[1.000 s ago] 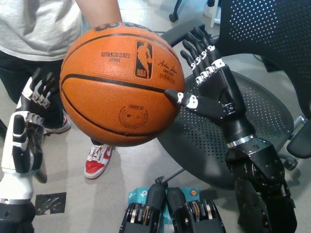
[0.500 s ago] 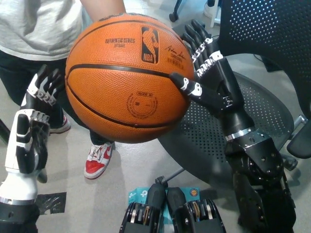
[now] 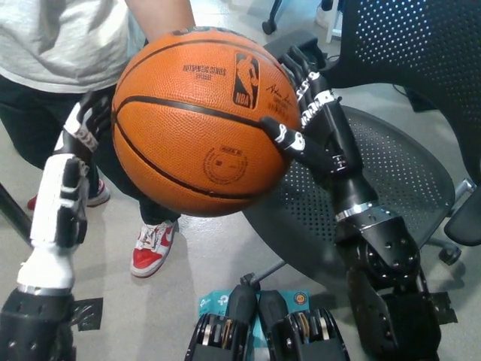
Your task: The robot grabs the basketball from a person using both hands and then drops it on the black chair in the front
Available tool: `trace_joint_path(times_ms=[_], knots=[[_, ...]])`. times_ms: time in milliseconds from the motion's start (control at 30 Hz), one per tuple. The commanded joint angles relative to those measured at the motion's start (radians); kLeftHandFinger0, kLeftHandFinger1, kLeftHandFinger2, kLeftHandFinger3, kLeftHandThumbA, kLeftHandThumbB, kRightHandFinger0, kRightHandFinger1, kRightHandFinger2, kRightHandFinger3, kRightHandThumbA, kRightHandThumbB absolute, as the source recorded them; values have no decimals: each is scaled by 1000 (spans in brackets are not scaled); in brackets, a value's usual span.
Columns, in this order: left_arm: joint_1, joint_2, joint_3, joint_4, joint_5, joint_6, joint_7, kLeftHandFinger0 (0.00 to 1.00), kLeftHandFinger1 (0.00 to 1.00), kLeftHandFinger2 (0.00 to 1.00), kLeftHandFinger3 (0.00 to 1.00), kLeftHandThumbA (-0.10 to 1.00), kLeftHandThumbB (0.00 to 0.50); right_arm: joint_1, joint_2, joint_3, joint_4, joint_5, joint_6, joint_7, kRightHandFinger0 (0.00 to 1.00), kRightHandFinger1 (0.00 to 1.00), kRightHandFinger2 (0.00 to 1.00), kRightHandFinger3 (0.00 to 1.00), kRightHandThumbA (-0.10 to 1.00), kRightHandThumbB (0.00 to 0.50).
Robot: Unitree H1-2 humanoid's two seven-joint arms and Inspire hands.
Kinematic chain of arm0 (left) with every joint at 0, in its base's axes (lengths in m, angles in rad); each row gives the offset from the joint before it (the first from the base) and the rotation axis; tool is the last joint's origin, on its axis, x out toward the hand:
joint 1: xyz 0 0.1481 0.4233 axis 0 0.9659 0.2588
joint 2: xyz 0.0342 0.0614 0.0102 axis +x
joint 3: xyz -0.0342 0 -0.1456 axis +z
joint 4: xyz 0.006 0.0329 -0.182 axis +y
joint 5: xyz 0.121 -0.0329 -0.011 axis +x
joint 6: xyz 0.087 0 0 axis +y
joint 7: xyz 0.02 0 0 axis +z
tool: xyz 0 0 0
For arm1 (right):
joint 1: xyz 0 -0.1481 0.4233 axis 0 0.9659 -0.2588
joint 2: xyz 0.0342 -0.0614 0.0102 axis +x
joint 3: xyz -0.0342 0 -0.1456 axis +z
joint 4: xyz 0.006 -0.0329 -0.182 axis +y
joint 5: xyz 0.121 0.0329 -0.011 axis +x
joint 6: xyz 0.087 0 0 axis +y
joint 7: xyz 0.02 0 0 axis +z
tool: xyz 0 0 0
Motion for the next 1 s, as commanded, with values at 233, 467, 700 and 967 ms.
trace_joint_path(times_ms=[233,467,700,967], knots=[[-162,-82,-75,235,408,38,222,1000,1000,1000,1000,1000,216,0,109,43,100,11,-99,19,1000,1000,1000,1000,1000,390],[-219,-115,-60,387,489,49,365,1000,1000,1000,1000,1000,226,10,113,38,116,19,-108,29,1000,1000,1000,1000,1000,386],[-283,-140,-76,493,442,96,340,1000,1000,1000,1000,1000,208,-4,126,39,151,21,-119,33,1000,1000,1000,1000,1000,396],[-329,-186,-88,575,385,110,326,1000,1000,1000,1000,1000,188,-84,127,38,379,-22,-178,17,1000,1000,1000,1000,1000,343]])
